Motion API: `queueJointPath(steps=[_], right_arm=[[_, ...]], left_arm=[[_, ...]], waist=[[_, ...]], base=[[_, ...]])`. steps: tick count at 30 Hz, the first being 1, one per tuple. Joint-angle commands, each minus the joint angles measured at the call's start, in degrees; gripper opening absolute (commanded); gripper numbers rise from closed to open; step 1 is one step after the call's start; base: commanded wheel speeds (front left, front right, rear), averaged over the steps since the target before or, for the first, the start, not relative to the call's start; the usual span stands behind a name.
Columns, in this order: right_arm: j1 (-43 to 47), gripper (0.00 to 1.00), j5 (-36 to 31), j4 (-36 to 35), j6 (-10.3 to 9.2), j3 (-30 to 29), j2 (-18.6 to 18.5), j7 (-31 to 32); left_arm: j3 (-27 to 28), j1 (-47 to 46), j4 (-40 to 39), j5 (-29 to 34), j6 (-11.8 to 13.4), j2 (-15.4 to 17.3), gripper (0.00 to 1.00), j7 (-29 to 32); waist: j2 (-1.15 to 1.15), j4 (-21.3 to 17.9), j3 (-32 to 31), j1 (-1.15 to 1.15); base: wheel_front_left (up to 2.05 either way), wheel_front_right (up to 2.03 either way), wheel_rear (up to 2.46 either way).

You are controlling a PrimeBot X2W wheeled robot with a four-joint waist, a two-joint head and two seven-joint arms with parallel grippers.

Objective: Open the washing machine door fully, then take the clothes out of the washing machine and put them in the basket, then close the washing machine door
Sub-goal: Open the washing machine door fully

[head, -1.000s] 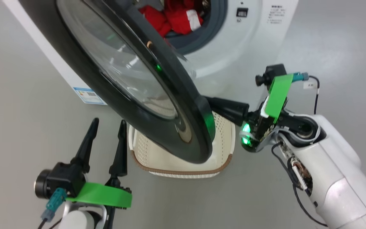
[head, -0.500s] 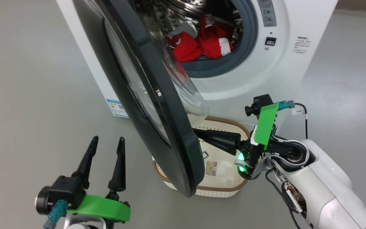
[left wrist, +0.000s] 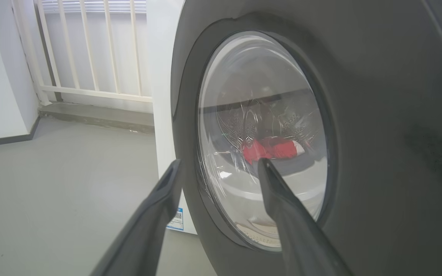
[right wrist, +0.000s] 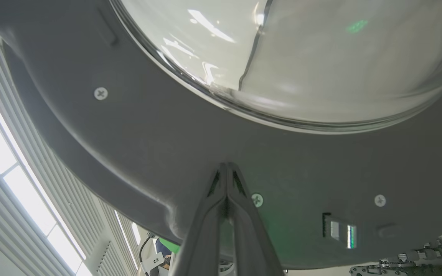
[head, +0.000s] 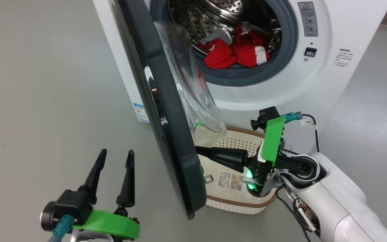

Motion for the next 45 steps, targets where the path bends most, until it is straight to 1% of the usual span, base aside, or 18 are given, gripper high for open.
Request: queueJointPath(steps=[1,10,38,45], right_arm=[[-0.04,0.00,0.57,-1.79,0.29,0.96,1.40,-0.34],[-0.55,0.00,1.08,-1.91,0.29,1.99,1.41,-0.65],[0.42,0.00,2.19,-1.68,0.29,4.01,1.41,-1.20],[0.40,0.00,2.26,-1.29,0.29,4.87,1.41,-1.81]], left_arm=[[1.64,-0.47,-1.35,-0.35,0.53,0.82,1.00,-0.46],[1.56,-0.55,-1.49,-0.69,0.84,0.92,1.00,-0.50],[0.67,-0.20,-1.41,-2.12,0.89,1.80,1.00,-0.44],[0.66,0.24,-1.45,-2.40,1.21,2.14,1.00,-0.44]], waist=[[0.00,0.73,0.16,0.00],[0.00,2.14,0.66,0.00],[0.00,7.90,-1.07,0.00],[0.00,8.07,-1.46,0.00]], base=[[0.00,0.00,0.00],[0.00,0.00,0.00],[0.00,0.00,0.00],[0.00,0.00,0.00]])
